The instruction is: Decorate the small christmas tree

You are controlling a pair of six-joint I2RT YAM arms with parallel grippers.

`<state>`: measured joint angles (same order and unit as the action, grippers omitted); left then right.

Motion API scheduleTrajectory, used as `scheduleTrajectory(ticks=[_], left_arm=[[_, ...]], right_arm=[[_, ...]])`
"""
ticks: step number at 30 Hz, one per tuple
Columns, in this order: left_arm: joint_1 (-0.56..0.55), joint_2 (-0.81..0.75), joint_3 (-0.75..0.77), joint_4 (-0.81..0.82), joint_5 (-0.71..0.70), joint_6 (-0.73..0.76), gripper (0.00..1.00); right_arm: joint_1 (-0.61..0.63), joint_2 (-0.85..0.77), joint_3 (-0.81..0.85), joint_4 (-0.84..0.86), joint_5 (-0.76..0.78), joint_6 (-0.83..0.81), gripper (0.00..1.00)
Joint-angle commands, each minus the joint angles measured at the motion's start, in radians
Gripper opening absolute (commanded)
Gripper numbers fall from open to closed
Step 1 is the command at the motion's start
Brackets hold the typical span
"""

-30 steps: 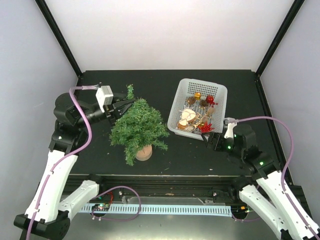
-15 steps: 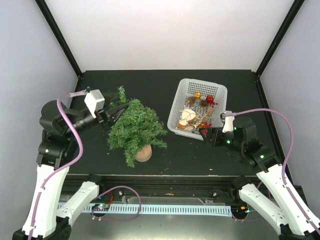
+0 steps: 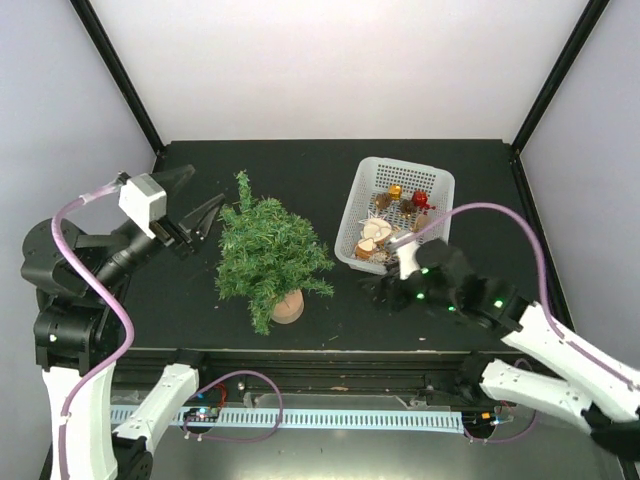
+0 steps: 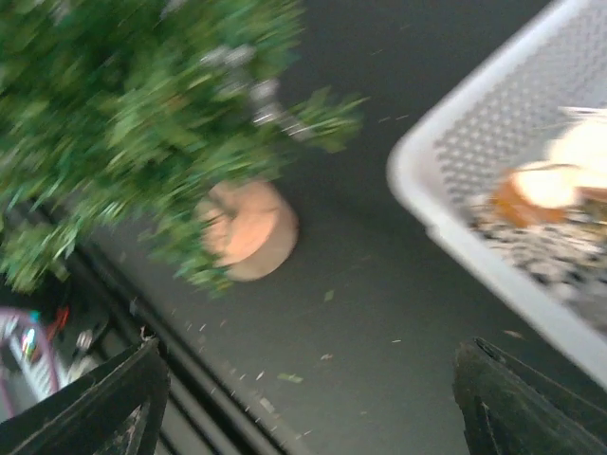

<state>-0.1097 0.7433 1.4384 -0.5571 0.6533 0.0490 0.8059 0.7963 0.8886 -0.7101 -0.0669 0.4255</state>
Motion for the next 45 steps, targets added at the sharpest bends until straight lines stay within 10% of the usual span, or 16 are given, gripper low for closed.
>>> scheduleTrajectory(ticks=[1,10,27,45], left_arm=[[0.039,0.0,0.063,-0.101,-0.166,-0.005,0.7],[0.145,0.041,-0.033,-0.084,-0.457,-0.008,0.82],[0.526,0.163,-0.267,0.081,-0.001,-0.189,0.86],[0.621,0.153,-0.338,0.15,0.086,-0.213,0.86]], right_arm=[[0.295,0.155,0.064,-0.009,0.211,-0.001,0.82],[0.66,0.395,0.048,0.184,0.205,0.092,0.83],[0.589,0.72,-0.099,0.712,0.207,0.063,0.82],[0.522,0.947,0.114,0.598,0.392,0.225,0.81]])
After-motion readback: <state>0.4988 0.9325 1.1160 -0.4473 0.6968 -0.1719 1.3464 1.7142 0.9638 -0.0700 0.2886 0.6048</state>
